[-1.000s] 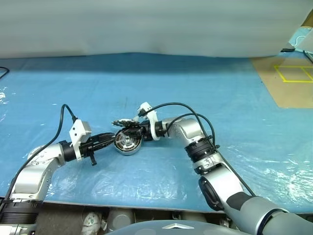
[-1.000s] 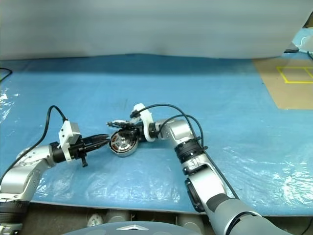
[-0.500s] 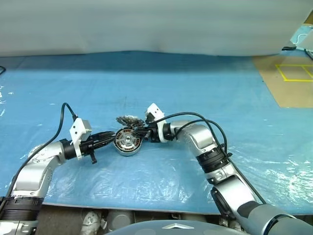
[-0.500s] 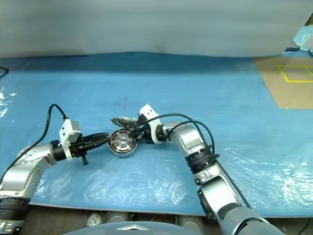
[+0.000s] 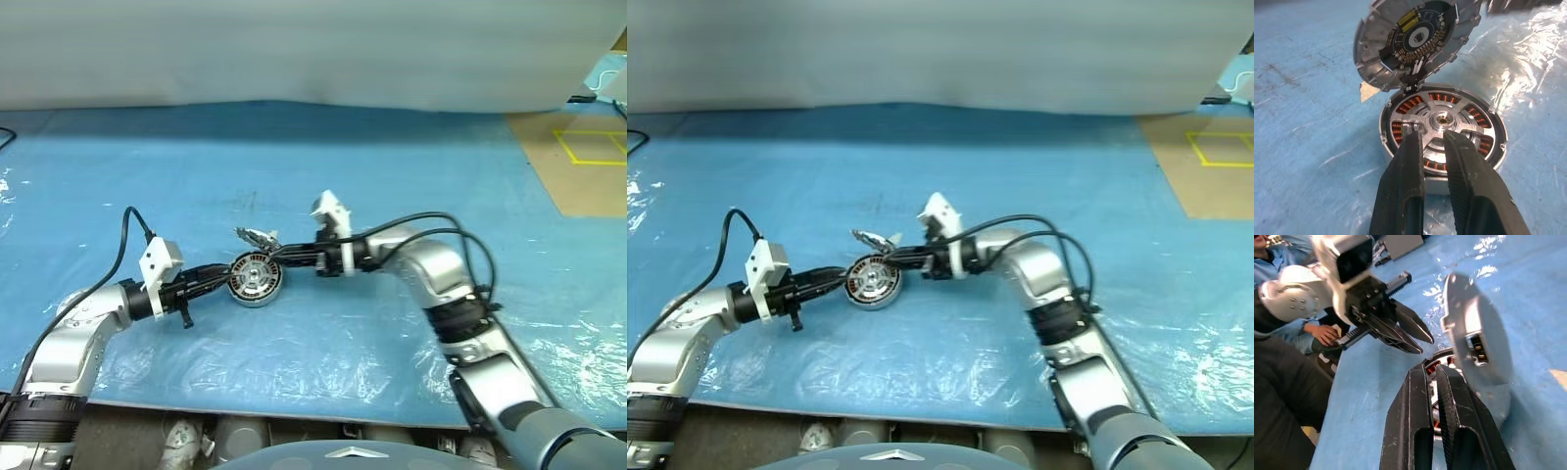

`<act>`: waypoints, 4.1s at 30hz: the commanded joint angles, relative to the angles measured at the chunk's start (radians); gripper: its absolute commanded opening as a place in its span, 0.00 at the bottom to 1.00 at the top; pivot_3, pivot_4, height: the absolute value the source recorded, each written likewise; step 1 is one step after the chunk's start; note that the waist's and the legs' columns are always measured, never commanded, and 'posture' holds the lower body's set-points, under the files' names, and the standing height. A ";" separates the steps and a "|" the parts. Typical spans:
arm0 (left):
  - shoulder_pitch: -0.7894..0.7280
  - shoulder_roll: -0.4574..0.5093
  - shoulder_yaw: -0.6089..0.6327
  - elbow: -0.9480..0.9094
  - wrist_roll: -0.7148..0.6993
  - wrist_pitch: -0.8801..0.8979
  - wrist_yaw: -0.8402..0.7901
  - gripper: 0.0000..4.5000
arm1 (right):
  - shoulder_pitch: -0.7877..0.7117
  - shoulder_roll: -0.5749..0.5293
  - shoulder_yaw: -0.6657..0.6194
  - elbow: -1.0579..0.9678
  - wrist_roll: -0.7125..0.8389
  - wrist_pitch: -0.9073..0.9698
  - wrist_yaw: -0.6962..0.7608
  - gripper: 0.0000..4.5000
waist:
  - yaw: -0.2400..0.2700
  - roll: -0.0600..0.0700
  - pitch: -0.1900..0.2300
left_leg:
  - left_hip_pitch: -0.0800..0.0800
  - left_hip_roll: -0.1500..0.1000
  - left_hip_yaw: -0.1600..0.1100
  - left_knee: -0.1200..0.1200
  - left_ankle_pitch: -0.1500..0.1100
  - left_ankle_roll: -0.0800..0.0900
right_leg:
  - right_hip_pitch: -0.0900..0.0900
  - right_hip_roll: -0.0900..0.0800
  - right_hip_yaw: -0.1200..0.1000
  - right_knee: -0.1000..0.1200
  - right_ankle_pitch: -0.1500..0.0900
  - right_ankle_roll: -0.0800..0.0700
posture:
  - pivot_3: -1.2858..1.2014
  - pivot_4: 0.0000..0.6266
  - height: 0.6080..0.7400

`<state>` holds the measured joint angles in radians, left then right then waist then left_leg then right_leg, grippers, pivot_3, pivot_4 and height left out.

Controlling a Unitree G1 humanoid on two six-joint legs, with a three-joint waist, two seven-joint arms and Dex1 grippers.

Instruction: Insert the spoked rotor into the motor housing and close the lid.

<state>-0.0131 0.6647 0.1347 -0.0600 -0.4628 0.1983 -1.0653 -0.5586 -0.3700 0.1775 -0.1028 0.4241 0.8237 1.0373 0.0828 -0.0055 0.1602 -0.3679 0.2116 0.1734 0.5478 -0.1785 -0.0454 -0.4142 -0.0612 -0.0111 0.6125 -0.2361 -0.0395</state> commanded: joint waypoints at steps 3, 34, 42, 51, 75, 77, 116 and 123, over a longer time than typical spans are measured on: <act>-0.013 0.003 0.069 -0.069 -0.073 0.044 0.030 0.16 | 0.081 -0.097 -0.185 -0.008 0.021 -0.023 -0.098 0.06 | -0.001 0.000 0.000 | 0.001 0.002 0.000 0.000 0.000 0.000 | 0.000 0.002 0.000 0.001 -0.001 -0.001 | 0.52 0.24 1.00; -0.135 0.121 0.160 0.001 -0.142 0.136 -0.095 0.16 | -0.192 0.224 0.201 0.253 -0.116 -0.120 -0.050 0.06 | -0.035 0.000 0.001 | -0.002 0.004 0.000 0.012 0.000 0.000 | -0.006 0.003 0.002 0.011 0.001 -0.004 | 0.52 0.24 1.00; -0.056 0.129 0.139 -0.055 -0.144 0.159 -0.112 0.16 | -0.142 0.202 0.344 0.364 -0.225 -0.215 0.010 0.06 | -0.036 0.000 0.001 | -0.002 0.004 0.000 0.012 0.000 -0.001 | -0.006 0.003 0.002 0.011 0.001 -0.004 | 0.52 0.24 1.00; 0.046 0.113 0.068 -0.110 -0.064 0.079 -0.122 0.16 | -0.101 0.198 0.274 0.337 -0.197 -0.274 0.010 0.06 | -0.035 0.000 0.000 | 0.002 0.005 0.000 0.013 -0.001 -0.001 | -0.003 0.003 0.002 0.011 0.001 -0.005 | 0.52 0.24 1.00; 0.145 0.014 0.140 -0.128 -0.091 0.011 -0.020 0.16 | -0.127 0.249 0.312 0.356 -0.342 -0.562 -0.056 1.00 | -0.041 0.000 0.001 | -0.001 0.007 0.001 0.014 -0.001 -0.001 | -0.005 0.005 0.003 0.011 0.002 -0.005 | 0.52 0.24 1.00; 0.153 0.014 0.144 -0.121 -0.086 0.001 -0.019 0.16 | -0.141 0.268 0.302 0.392 -0.347 -0.563 -0.066 1.00 | -0.041 0.000 0.001 | -0.001 0.007 0.001 0.014 -0.001 -0.001 | -0.005 0.005 0.003 0.011 0.002 -0.005 | 0.52 0.24 1.00; 0.116 0.003 0.112 -0.131 -0.075 0.002 0.016 0.16 | -0.137 0.259 0.279 0.404 -0.354 -0.515 0.067 0.66 | -0.039 0.000 0.001 | -0.001 0.008 0.001 0.014 -0.001 -0.001 | -0.004 0.005 0.002 0.011 0.002 -0.006 | 0.52 0.24 1.00; 0.105 0.002 0.104 -0.109 -0.069 -0.014 0.006 0.16 | -0.128 0.278 0.288 0.463 -0.384 -0.539 0.022 0.66 | -0.041 0.000 0.001 | 0.000 0.008 0.001 0.014 -0.001 -0.001 | -0.005 0.005 0.002 0.011 0.002 -0.006 | 0.52 0.24 1.00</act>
<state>0.0967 0.6661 0.2302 -0.1619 -0.5289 0.2033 -1.0502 -0.6901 -0.1086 0.4575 0.3512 0.0470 0.2994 1.0745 0.0422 -0.0059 0.1608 -0.3682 0.2195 0.1743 0.5614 -0.1793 -0.0465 -0.4188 -0.0558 -0.0089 0.6234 -0.2341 -0.0453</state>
